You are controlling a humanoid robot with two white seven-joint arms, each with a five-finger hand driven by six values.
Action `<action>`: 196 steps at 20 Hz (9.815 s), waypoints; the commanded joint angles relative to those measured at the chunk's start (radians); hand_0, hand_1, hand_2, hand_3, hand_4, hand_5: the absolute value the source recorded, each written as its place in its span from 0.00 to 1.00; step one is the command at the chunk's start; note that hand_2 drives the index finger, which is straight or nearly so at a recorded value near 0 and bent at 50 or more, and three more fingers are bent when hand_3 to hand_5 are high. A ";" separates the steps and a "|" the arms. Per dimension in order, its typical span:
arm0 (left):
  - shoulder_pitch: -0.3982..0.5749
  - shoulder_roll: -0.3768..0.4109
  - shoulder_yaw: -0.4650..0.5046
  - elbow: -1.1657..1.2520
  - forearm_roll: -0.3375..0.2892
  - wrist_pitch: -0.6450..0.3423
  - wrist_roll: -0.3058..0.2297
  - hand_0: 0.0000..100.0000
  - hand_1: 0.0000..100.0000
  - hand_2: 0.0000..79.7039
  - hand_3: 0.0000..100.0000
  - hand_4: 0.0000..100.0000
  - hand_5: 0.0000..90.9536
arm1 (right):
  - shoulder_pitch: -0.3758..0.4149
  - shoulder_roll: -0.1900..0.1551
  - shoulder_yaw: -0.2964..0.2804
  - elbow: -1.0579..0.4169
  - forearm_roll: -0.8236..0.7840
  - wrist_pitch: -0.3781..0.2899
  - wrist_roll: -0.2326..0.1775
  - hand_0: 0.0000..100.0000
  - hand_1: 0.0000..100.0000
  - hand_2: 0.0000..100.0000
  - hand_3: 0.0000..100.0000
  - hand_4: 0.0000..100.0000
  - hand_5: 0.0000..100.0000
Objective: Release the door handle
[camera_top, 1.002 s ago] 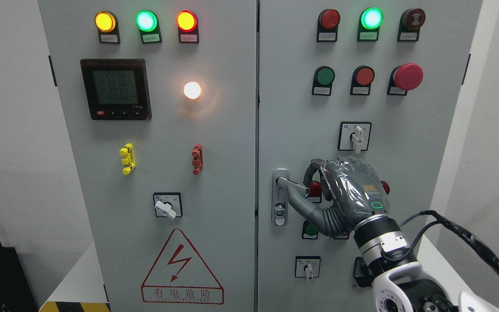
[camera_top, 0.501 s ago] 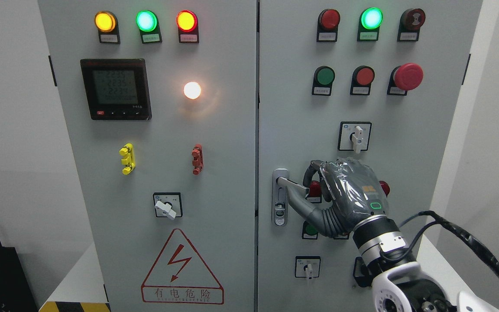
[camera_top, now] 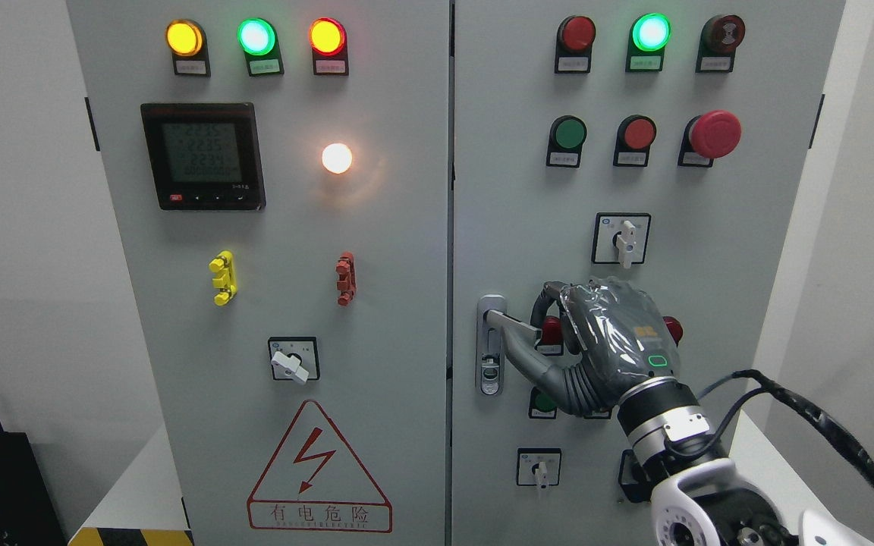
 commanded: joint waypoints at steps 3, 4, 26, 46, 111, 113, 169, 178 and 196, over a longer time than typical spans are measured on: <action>0.000 0.000 0.001 -0.031 -0.001 0.000 0.001 0.12 0.39 0.00 0.00 0.00 0.00 | 0.003 0.000 0.000 0.002 0.000 -0.002 -0.001 0.40 0.23 0.57 1.00 0.96 1.00; 0.000 0.000 0.000 -0.031 -0.001 0.000 0.001 0.12 0.39 0.00 0.00 0.00 0.00 | 0.003 0.001 0.000 0.002 0.000 -0.002 -0.001 0.40 0.23 0.57 1.00 0.96 1.00; 0.000 0.000 0.000 -0.031 0.001 0.000 0.001 0.12 0.39 0.00 0.00 0.00 0.00 | 0.004 0.001 -0.002 0.002 -0.003 -0.007 -0.004 0.40 0.25 0.57 1.00 0.96 1.00; 0.000 0.000 0.000 -0.031 -0.001 0.000 0.001 0.12 0.39 0.00 0.00 0.00 0.00 | 0.009 0.001 -0.002 0.005 -0.008 -0.016 -0.002 0.41 0.27 0.54 1.00 0.96 1.00; 0.000 0.000 0.000 -0.031 0.001 0.000 0.001 0.12 0.39 0.00 0.00 0.00 0.00 | 0.015 0.003 -0.003 0.014 -0.011 -0.053 -0.002 0.48 0.32 0.63 1.00 0.97 1.00; 0.000 0.000 0.001 -0.031 -0.001 0.000 0.001 0.12 0.39 0.00 0.00 0.00 0.00 | 0.015 0.003 -0.003 0.013 -0.011 -0.053 -0.002 0.49 0.32 0.63 1.00 0.97 1.00; 0.000 0.000 0.000 -0.031 0.001 0.000 0.001 0.12 0.39 0.00 0.00 0.00 0.00 | 0.018 0.012 -0.002 0.014 -0.011 -0.053 -0.007 0.55 0.34 0.69 1.00 0.97 1.00; 0.000 0.000 0.000 -0.031 0.001 0.000 0.001 0.12 0.39 0.00 0.00 0.00 0.00 | 0.016 0.010 -0.002 0.014 -0.011 -0.053 -0.009 0.55 0.35 0.70 1.00 0.97 1.00; 0.000 0.000 0.001 -0.031 0.001 0.000 0.001 0.12 0.39 0.00 0.00 0.00 0.00 | 0.018 0.012 -0.003 0.013 -0.011 -0.062 -0.012 0.57 0.34 0.74 1.00 0.97 1.00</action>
